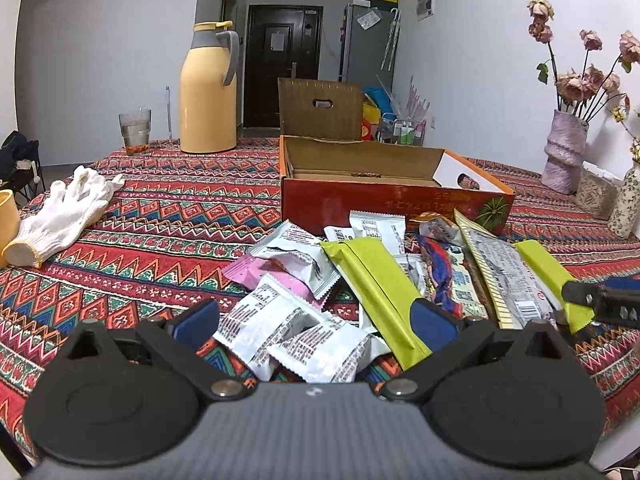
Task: Organize snacks
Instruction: 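Grasp a yellow-green bar with the right gripper while the left grasps a white wrapper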
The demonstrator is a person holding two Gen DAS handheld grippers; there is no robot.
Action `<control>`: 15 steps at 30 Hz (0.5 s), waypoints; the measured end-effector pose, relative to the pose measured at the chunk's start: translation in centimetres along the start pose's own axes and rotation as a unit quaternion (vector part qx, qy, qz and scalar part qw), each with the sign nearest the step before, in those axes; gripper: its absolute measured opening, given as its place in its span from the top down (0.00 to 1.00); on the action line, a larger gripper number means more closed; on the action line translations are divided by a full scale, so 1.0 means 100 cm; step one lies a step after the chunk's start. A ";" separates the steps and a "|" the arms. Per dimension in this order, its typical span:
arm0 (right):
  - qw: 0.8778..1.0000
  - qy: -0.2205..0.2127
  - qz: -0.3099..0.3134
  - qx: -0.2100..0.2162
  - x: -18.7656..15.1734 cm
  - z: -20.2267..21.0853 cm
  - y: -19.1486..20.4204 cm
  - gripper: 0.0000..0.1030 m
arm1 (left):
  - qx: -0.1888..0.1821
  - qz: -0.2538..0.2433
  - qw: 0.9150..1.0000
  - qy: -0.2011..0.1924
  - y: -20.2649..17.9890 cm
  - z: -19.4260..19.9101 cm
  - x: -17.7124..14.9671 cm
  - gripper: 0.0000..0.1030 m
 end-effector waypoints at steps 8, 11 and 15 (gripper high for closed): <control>0.998 0.053 0.017 0.000 0.009 -0.049 -0.003 0.56 | 0.014 0.001 1.000 0.025 0.002 -0.017 -0.001 0.00; 0.998 0.051 0.023 0.005 0.007 -0.050 -0.002 0.62 | 0.022 0.007 0.999 0.034 0.006 -0.022 0.000 0.00; 1.000 0.030 0.003 0.008 0.007 -0.040 -0.006 0.63 | 0.033 0.019 0.998 0.058 0.012 -0.031 -0.003 0.00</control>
Point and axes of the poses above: each gripper's, at about its wrist camera, not at the fingertips, and z roughly against the way its jaws point, y to its left, x to its top, the point moved 5 cm from there along -z, roughly the way its jaws point, and after that the axes turned 3 degrees about y, right-handed, at the moved point
